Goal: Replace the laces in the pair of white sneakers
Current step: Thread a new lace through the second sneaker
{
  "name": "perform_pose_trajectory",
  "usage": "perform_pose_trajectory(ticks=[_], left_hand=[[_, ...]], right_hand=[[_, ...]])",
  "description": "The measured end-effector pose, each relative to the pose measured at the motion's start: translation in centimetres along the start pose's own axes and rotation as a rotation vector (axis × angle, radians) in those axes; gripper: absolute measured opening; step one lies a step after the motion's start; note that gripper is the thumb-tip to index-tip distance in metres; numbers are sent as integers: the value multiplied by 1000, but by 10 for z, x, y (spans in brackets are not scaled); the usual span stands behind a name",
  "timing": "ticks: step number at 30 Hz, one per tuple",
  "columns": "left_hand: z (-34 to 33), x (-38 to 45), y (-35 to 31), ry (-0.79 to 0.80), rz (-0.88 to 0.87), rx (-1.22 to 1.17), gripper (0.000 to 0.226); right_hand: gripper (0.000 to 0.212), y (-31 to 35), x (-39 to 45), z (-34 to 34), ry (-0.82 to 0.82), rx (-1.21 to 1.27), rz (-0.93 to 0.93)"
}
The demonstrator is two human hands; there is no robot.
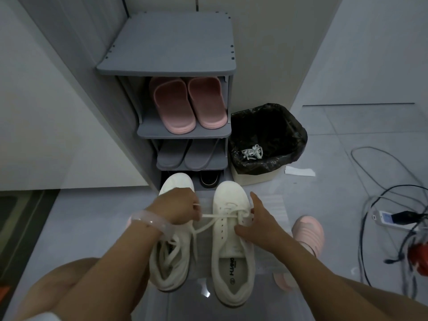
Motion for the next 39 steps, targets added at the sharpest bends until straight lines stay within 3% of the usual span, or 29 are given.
perform_pose_trajectory(ticks=[6, 8, 12, 18, 23, 35, 37, 39], left_hand=[[2, 0, -8, -164, -72, -143, 16], [-11, 5, -19, -191, -61, -65, 24], [-44, 13, -34, -162, -73, 88, 39], [-13, 6, -32, -48, -188, -264, 33], [31, -16, -5, -30, -161, -256, 35], [49, -49, 0, 346, -314, -360, 30], [49, -49, -3, 337, -331, -370, 26], [51, -44, -7, 186, -327, -384, 17]], right_hand=[[62, 1, -4, -1, -63, -87, 23], [51, 0, -4, 0, -121, -90, 32], [61, -1, -1, -3, -109, -144, 57], [73, -4, 4, -1, -88, -116, -12], [73, -5, 3, -2, -83, -114, -21], [72, -2, 2, -1, -82, -106, -26], [71, -1, 2, -1, -83, -114, -13], [66, 3, 1, -2, -92, -178, 77]])
Point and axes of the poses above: each hand's wrist, its own x-axis towards the middle knuckle, its own z-axis out of the back of the hand, y = z × x, the point moved 3 cm from there along x, towards the middle knuckle, and after that the axes turned 1 degree about x, right-handed, at the moved point
